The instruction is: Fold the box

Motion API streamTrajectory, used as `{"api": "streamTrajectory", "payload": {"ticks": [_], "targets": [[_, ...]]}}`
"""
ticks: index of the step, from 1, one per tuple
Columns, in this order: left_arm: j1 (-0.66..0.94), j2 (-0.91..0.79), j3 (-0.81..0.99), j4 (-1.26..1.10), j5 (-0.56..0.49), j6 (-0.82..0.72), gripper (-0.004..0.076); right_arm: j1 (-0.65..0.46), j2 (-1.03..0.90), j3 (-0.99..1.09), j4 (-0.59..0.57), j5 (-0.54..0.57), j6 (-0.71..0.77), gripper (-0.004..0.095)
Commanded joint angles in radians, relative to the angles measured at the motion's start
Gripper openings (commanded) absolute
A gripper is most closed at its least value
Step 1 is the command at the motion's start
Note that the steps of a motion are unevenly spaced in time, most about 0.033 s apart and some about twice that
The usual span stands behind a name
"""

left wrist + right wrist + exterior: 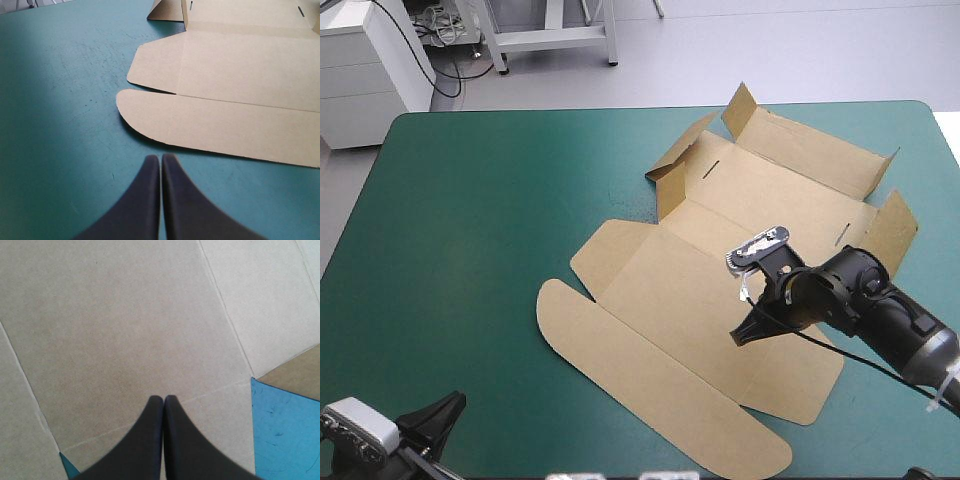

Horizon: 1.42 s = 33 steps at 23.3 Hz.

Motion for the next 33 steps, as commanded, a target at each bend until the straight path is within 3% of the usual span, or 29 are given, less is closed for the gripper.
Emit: {"api": "streamTrajectory", "payload": {"ticks": [1,17,24,33], "targets": [[-0.003,0.018,-0.025,-0.020,-0.068,-0.004,-0.0008,-0.007,-0.019,-0.031,-0.013,-0.032,-0.002,-0.0022],[-0.003,0.018,-0.025,-0.021,-0.068,0.002,-0.0008,-0.007,-0.019,-0.031,-0.018,-0.030,-0.005,-0.0022],[-0.003,0.018,-0.025,-0.022,-0.068,0.004,-0.0008,-0.007,-0.019,-0.199,-0.082,0.171,0.016,-0.0022],[-0.003,0.018,-0.025,-0.022,-0.068,0.004,-0.0008,-0.007,-0.019,-0.376,-0.197,0.171,0.136,-0.0022]]}}
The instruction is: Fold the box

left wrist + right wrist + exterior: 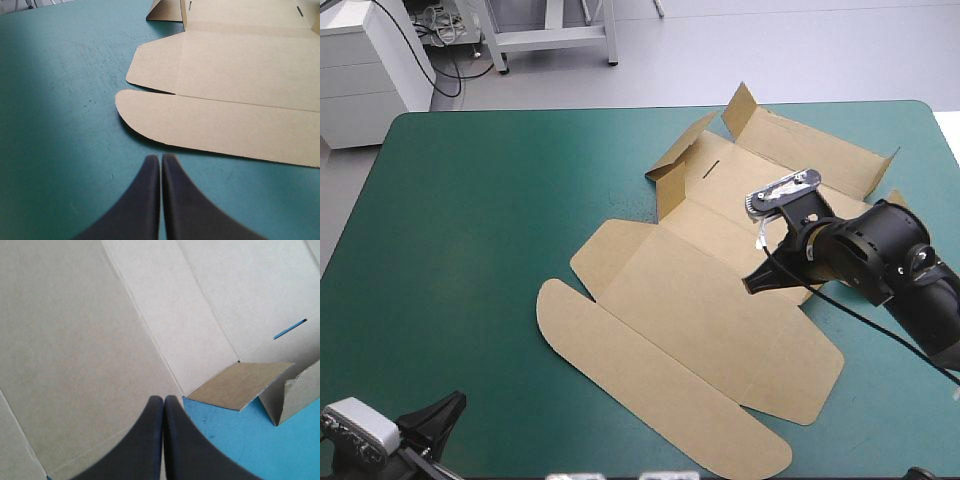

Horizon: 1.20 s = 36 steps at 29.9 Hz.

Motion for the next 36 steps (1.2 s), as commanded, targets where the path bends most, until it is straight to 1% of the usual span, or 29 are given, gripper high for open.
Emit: {"api": "streamTrajectory", "payload": {"ticks": [1,3,6,9,12,13,16,23,26,29,30,33,35,36], "targets": [[-0.003,0.018,-0.025,-0.019,-0.068,0.000,-0.0008,-0.007,-0.021,-0.071,-0.069,-0.022,0.049,-0.0022],[-0.003,0.018,-0.025,-0.019,-0.068,0.000,-0.0008,-0.012,-0.021,-0.081,-0.077,-0.022,0.073,-0.0022],[-0.003,0.018,-0.025,-0.019,-0.068,0.000,-0.0008,-0.074,-0.021,-0.087,-0.046,-0.022,0.077,-0.0022],[-0.003,0.018,-0.025,-0.019,-0.068,0.000,-0.0008,-0.177,-0.021,-0.087,0.034,-0.022,0.057,-0.0022],[-0.003,0.018,-0.025,-0.021,-0.068,0.000,-0.0008,-0.280,-0.021,-0.087,0.136,-0.022,-0.025,-0.0022],[-0.003,0.018,-0.025,-0.021,-0.068,0.000,-0.0008,-0.311,-0.021,-0.087,0.152,-0.022,-0.036,-0.0022],[-0.003,0.018,-0.025,-0.021,-0.068,0.000,-0.0008,-0.384,-0.021,-0.087,0.160,-0.022,-0.041,-0.0022],[-0.003,0.018,-0.025,-0.021,-0.068,0.000,-0.0008,-0.485,-0.021,-0.087,0.170,-0.022,-0.104,0.0001],[-0.003,0.018,-0.025,-0.021,-0.068,0.000,-0.0008,-0.502,-0.021,-0.087,0.170,-0.022,-0.125,0.0082],[-0.003,0.018,-0.025,-0.021,-0.068,0.000,-0.0008,-0.506,-0.021,-0.086,0.173,-0.022,-0.161,0.0211],[-0.003,0.018,-0.025,-0.021,-0.068,0.000,-0.0008,-0.506,-0.021,-0.086,0.173,-0.024,-0.159,0.0275],[-0.003,0.018,-0.025,-0.021,-0.068,0.000,-0.0008,-0.506,-0.020,-0.086,0.171,-0.040,-0.138,0.0394],[-0.003,0.018,-0.025,-0.021,-0.068,0.000,-0.0008,-0.506,-0.020,-0.086,0.163,-0.060,-0.115,0.0441],[-0.003,0.018,-0.025,-0.021,-0.068,0.000,-0.0008,-0.506,-0.020,-0.086,0.163,-0.073,-0.100,0.0449]]}}
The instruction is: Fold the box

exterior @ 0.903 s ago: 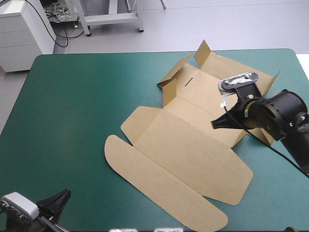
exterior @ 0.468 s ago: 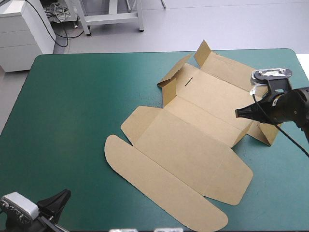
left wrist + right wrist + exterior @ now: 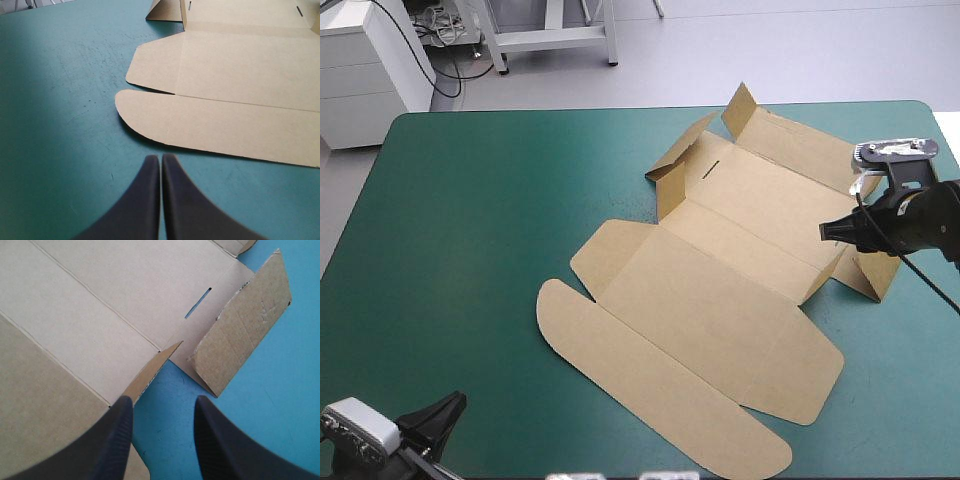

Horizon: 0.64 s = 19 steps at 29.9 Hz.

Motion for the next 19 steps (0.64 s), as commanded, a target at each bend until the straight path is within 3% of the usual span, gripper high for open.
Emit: {"api": "streamTrajectory", "payload": {"ticks": [1,10,19], "targets": [[-0.003,0.018,-0.025,-0.021,-0.068,0.000,-0.0008,-0.010,-0.020,-0.031,-0.011,-0.088,0.023,0.0448],[-0.003,0.018,-0.025,-0.012,-0.072,0.000,-0.0008,-0.010,-0.020,-0.031,0.026,-0.077,0.052,0.0446],[-0.003,0.018,-0.025,0.001,-0.075,0.000,-0.0008,-0.010,0.080,-0.023,0.070,-0.019,0.210,0.0449]]}}
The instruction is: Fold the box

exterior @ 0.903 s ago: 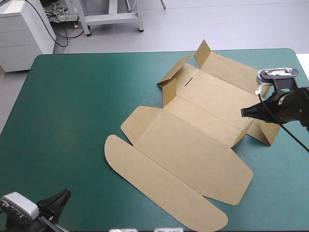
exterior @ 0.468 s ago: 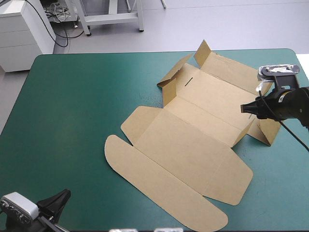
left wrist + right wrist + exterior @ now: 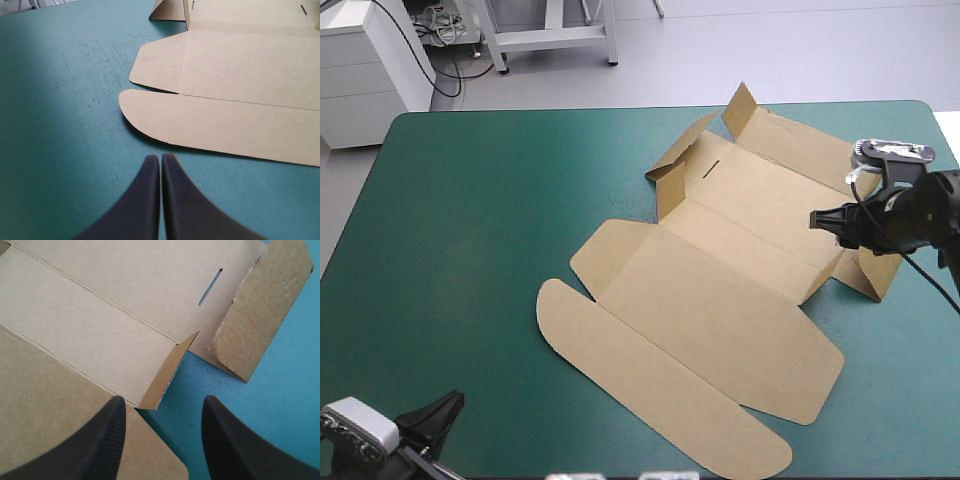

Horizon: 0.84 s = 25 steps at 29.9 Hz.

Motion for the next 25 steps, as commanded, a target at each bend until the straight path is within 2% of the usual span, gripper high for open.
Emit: {"api": "streamTrajectory", "payload": {"ticks": [1,11,16,21,25], "targets": [[-0.003,0.018,-0.025,-0.012,-0.075,0.000,-0.0008,-0.010,0.039,-0.023,0.039,-0.030,0.035,0.0449],[-0.003,0.018,-0.025,-0.012,-0.075,0.004,-0.0008,-0.011,0.192,-0.023,0.076,-0.030,0.059,0.0449],[-0.003,0.018,-0.025,-0.012,-0.075,0.004,-0.0008,-0.061,0.184,-0.023,0.085,-0.030,0.069,0.0449],[-0.003,0.018,-0.025,-0.012,-0.075,0.004,-0.0008,-0.128,0.170,-0.005,0.152,-0.030,0.063,0.0448],[-0.003,0.018,-0.025,-0.008,-0.075,0.008,-0.0008,-0.133,0.167,0.030,0.172,-0.030,0.061,0.0448]]}}
